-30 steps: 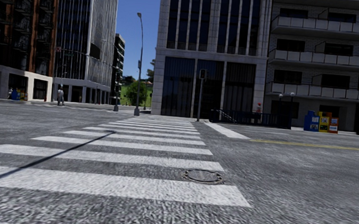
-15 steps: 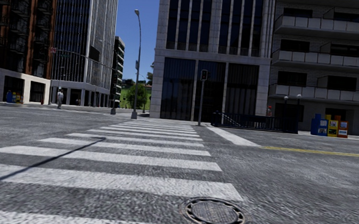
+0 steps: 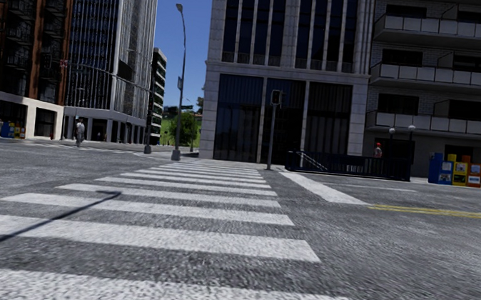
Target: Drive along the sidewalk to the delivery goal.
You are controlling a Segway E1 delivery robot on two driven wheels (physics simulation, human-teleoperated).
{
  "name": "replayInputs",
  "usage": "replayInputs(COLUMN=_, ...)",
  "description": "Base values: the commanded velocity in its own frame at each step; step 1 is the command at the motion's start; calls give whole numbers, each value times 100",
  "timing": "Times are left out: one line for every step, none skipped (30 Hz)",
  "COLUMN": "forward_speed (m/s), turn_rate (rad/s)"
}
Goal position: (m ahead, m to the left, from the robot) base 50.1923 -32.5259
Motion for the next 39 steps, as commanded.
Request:
replayInputs(forward_speed=200, turn_rate=0)
replayInputs(forward_speed=200, turn_rate=0)
replayInputs(forward_speed=200, turn_rate=0)
replayInputs(forward_speed=200, turn_rate=0)
replayInputs(forward_speed=200, turn_rate=0)
replayInputs(forward_speed=200, turn_rate=0)
replayInputs(forward_speed=200, turn_rate=0)
replayInputs(forward_speed=200, turn_rate=0)
replayInputs(forward_speed=200, turn_rate=0)
replayInputs(forward_speed=200, turn_rate=0)
replayInputs(forward_speed=200, turn_rate=0)
replayInputs(forward_speed=200, turn_rate=0)
replayInputs(forward_speed=200, turn_rate=0)
replayInputs(forward_speed=200, turn_rate=0)
replayInputs(forward_speed=200, turn_rate=0)
replayInputs(forward_speed=200, turn_rate=0)
replayInputs(forward_speed=200, turn_rate=-9)
replayInputs(forward_speed=200, turn_rate=-16)
replayInputs(forward_speed=200, turn_rate=-19)
replayInputs(forward_speed=200, turn_rate=-19)
replayInputs(forward_speed=200, turn_rate=-19)
replayInputs(forward_speed=200, turn_rate=-20)
replayInputs(forward_speed=200, turn_rate=-20)
replayInputs(forward_speed=200, turn_rate=-20)
replayInputs(forward_speed=200, turn_rate=-20)
replayInputs(forward_speed=200, turn_rate=-20)
replayInputs(forward_speed=200, turn_rate=-20)
replayInputs(forward_speed=200, turn_rate=-20)
replayInputs(forward_speed=200, turn_rate=-16)
replayInputs(forward_speed=200, turn_rate=-16)
replayInputs(forward_speed=200, turn_rate=-5)
replayInputs(forward_speed=200, turn_rate=0)
replayInputs(forward_speed=200, turn_rate=0)
replayInputs(forward_speed=200, turn_rate=0)
replayInputs(forward_speed=200, turn_rate=0)
replayInputs(forward_speed=200, turn_rate=0)
replayInputs(forward_speed=200, turn_rate=0)
replayInputs(forward_speed=200, turn_rate=0)
replayInputs(forward_speed=200, turn_rate=0)
